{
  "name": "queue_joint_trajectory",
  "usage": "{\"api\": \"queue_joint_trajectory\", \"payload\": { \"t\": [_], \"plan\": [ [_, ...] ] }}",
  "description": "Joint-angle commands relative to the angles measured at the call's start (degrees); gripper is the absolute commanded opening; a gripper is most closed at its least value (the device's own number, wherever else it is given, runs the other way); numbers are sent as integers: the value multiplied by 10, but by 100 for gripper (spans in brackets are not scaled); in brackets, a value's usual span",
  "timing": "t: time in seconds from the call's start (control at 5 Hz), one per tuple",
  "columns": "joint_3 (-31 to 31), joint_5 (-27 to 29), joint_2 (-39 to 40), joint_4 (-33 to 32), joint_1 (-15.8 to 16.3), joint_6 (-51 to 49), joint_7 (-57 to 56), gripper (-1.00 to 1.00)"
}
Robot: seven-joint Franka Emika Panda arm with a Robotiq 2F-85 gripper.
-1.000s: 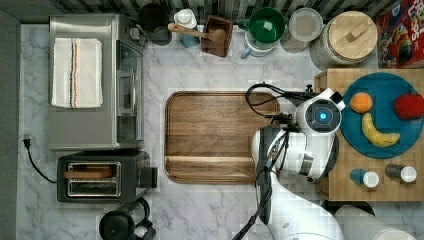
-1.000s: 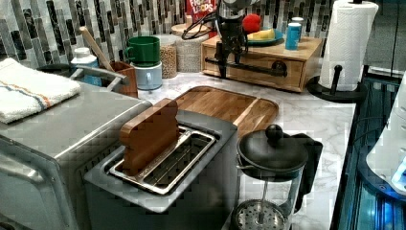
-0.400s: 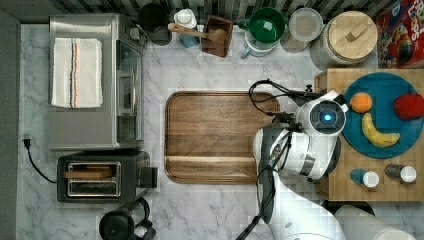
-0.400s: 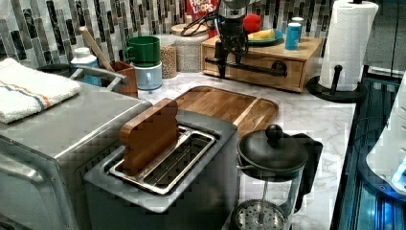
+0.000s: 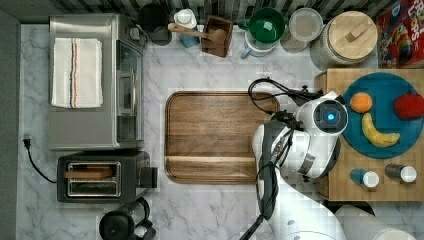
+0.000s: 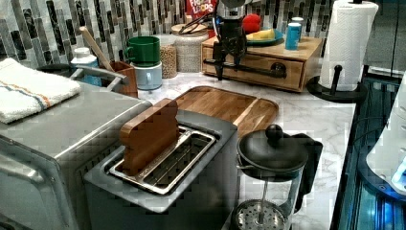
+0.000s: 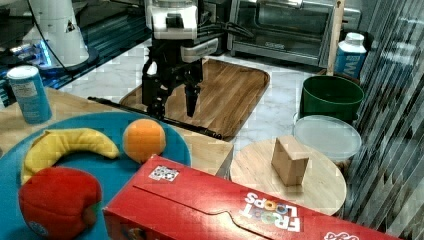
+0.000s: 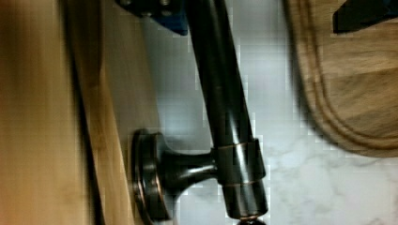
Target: Open the drawer.
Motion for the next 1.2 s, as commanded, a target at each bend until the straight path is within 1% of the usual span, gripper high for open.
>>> {"api": "queue_joint_trajectory", "payload": {
  "t": [0.2,0.6,0.8,1.0,1.2],
  "plan": [
    [117,35,-31,-37,84,-74,27,100],
    [119,31,-47,-42,116,-92,96,100],
    [119,35,-59,-42,135,-117,128,100],
    [136,45,-62,-45,131,-118,139,100],
    [148,37,-62,-48,133,-113,175,100]
  ]
}}
